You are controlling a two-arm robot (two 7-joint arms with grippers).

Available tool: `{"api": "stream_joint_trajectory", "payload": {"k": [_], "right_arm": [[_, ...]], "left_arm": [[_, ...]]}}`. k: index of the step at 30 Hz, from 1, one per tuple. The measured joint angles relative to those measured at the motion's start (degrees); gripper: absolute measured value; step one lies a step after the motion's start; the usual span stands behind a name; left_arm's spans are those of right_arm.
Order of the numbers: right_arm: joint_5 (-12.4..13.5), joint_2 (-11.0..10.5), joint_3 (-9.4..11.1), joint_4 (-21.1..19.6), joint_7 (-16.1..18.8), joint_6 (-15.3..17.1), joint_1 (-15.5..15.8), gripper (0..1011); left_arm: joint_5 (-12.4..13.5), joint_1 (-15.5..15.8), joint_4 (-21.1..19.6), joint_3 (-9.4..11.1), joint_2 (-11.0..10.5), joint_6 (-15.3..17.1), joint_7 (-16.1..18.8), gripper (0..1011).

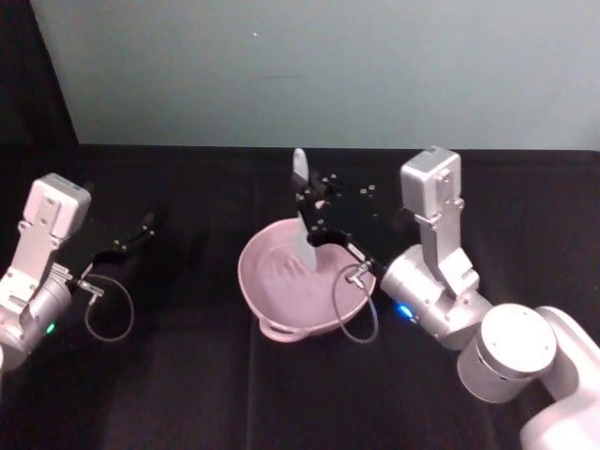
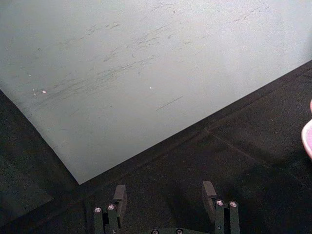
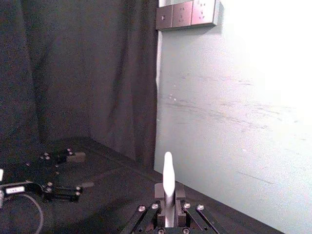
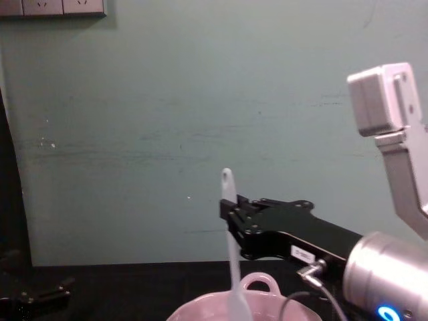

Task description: Use the one hand to pick up the spoon and stir the clear water in the bowl.

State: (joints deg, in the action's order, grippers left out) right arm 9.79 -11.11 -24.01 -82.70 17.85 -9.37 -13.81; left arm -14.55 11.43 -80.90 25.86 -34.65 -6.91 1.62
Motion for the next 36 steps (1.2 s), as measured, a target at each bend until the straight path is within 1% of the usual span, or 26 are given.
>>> {"api": "stream_joint_trajectory", "payload": {"k": [3, 6, 10, 12, 16, 20, 25, 26, 29, 30, 33, 36], "right_arm": [[-1.0, -0.9, 0.9, -1.4, -0.3, -0.1, 1.3, 126], [-1.3, -1.8, 1.5, -3.0, -0.2, -0.2, 2.7, 125], [-1.1, -2.8, 2.0, -4.8, 0.7, -0.2, 4.2, 125], [-0.5, -3.4, 2.2, -6.3, 1.6, 0.0, 5.4, 125], [0.7, -4.4, 1.9, -8.5, 3.3, 0.6, 7.0, 125], [2.1, -4.7, 0.8, -9.5, 5.1, 1.6, 7.9, 125], [4.3, -3.7, -0.2, -8.4, 6.3, 2.9, 7.0, 125], [5.1, -3.1, -0.4, -7.4, 6.5, 3.2, 6.3, 125], [6.0, -2.3, -0.8, -5.9, 6.6, 3.3, 5.3, 125], [6.2, -1.7, -0.9, -4.8, 6.5, 3.2, 4.6, 125], [6.0, -0.6, -1.2, -2.8, 5.7, 2.6, 3.2, 125], [5.2, 0.4, -1.3, -0.5, 4.5, 1.6, 1.7, 125]], "left_arm": [[0.0, 0.0, 0.0, 0.0, 0.0, 0.0, 0.0, 1011], [0.0, 0.0, 0.0, 0.0, 0.0, 0.0, 0.0, 1011], [0.0, 0.0, 0.0, 0.0, 0.0, 0.0, 0.0, 1011], [0.0, 0.0, 0.0, 0.0, 0.0, 0.0, 0.0, 1011], [0.0, 0.0, 0.0, 0.0, 0.0, 0.0, 0.0, 1011], [0.0, 0.0, 0.0, 0.0, 0.0, 0.0, 0.0, 1011], [0.0, 0.0, 0.0, 0.0, 0.0, 0.0, 0.0, 1011], [0.0, 0.0, 0.0, 0.0, 0.0, 0.0, 0.0, 1011], [0.0, 0.0, 0.0, 0.0, 0.0, 0.0, 0.0, 1011], [0.0, 0.0, 0.0, 0.0, 0.0, 0.0, 0.0, 1011], [0.0, 0.0, 0.0, 0.0, 0.0, 0.0, 0.0, 1011], [0.0, 0.0, 0.0, 0.0, 0.0, 0.0, 0.0, 1011]]}}
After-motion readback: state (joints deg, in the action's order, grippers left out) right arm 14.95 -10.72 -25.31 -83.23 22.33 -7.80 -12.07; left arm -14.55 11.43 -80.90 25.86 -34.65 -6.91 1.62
